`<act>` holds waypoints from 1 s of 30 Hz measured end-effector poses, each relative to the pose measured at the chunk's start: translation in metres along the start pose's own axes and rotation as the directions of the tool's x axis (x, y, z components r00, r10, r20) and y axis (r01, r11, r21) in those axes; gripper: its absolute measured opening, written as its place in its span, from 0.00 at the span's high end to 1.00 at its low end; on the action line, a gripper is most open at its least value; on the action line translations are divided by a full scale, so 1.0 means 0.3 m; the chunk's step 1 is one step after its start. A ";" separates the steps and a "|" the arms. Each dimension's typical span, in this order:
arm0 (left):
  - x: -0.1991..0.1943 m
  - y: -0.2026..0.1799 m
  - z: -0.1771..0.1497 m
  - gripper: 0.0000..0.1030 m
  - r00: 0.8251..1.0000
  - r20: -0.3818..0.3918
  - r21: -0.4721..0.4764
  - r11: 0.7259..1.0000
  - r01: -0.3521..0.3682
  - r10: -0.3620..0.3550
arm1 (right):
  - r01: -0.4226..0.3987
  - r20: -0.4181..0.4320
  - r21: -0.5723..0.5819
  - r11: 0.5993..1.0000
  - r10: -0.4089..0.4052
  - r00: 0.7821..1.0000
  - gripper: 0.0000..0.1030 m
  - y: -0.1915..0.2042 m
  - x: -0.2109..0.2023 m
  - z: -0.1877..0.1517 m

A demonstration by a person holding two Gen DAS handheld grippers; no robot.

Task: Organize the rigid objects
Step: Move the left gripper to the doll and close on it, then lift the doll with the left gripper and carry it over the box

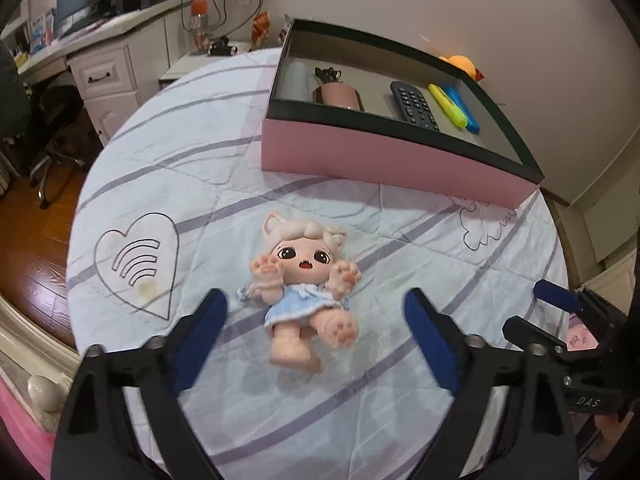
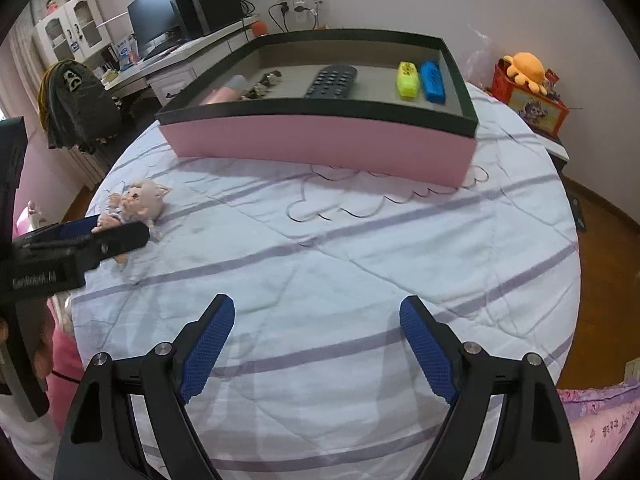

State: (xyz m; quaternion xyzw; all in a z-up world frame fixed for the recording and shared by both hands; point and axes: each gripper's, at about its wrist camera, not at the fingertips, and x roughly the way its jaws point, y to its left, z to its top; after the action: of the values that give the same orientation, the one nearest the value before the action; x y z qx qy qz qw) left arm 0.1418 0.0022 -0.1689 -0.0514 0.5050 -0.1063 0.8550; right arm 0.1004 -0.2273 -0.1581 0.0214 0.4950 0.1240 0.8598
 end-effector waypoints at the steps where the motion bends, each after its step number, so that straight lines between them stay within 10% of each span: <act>1: 0.008 0.000 0.004 0.21 1.000 -0.006 -0.003 1.000 -0.008 0.008 | -0.001 0.000 0.003 1.000 0.001 1.000 0.16 -0.007 0.001 0.000; 10: 0.024 -0.008 0.010 0.45 0.997 0.008 0.041 0.996 -0.081 0.081 | -0.024 -0.001 0.005 1.000 0.024 1.000 0.16 -0.033 0.033 0.024; 30: -0.132 -0.145 0.025 0.46 0.992 0.129 0.121 0.992 -0.019 0.004 | -0.034 0.054 0.012 0.999 0.033 0.998 0.16 -0.092 -0.024 0.032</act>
State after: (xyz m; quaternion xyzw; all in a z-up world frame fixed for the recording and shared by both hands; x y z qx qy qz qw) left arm 0.1241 -0.0310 -0.1231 -0.0026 0.4419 -0.1286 0.8878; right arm 0.1104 -0.2549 -0.1517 0.0384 0.4721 0.1347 0.8703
